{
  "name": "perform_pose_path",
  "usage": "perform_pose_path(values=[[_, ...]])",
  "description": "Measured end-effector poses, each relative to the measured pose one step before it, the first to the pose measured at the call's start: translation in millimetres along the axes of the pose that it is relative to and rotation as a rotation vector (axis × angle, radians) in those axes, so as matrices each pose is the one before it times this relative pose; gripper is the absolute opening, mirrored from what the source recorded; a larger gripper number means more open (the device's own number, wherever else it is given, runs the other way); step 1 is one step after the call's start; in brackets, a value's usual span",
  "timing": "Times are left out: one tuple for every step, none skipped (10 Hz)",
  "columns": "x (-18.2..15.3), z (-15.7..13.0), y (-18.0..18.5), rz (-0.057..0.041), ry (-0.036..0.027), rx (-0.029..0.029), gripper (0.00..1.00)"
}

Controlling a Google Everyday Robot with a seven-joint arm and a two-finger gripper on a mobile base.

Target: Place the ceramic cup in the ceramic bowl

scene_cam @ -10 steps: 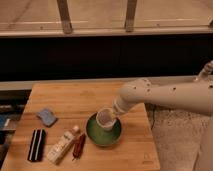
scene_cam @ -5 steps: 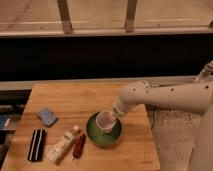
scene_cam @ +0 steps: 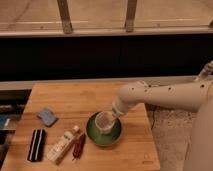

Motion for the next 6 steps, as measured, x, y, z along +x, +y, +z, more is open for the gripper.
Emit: perform_pose_path(values=[[0.10,0.06,-0.04,0.00013,0.00011,-0.00006,0.03],[0.17,-0.11,-0.23,0.00056,-0.00015,0.00018,0.03],[-0.24,-0.09,0.22,-0.00040,-0.00032,-0.00014,0.01],[0.17,0.06,-0.14,0.00032,0.00012,0.00002,0.00],[0.01,-0.01,0.03,0.00006,-0.00004,-0.00007,0.06],[-0.07,-0.12,-0.05,0.00002,-0.00024,0.00016,0.17]])
